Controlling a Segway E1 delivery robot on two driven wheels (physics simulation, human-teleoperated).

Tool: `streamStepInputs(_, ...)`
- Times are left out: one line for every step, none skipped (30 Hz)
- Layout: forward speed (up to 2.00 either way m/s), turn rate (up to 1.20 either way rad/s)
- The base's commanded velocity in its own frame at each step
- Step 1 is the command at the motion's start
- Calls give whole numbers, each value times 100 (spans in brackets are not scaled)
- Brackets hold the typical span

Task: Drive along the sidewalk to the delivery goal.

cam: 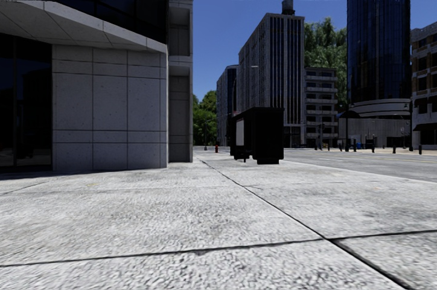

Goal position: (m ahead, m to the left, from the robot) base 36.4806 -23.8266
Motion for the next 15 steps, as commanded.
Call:
streamStepInputs(200, 0)
streamStepInputs(200, 0)
streamStepInputs(200, 0)
streamStepInputs(200, 0)
streamStepInputs(200, 0)
streamStepInputs(200, 0)
streamStepInputs(200, 0)
streamStepInputs(200, 0)
streamStepInputs(200, 0)
streamStepInputs(200, 0)
streamStepInputs(200, 0)
streamStepInputs(200, 0)
streamStepInputs(200, 0)
streamStepInputs(200, 0)
streamStepInputs(200, 0)
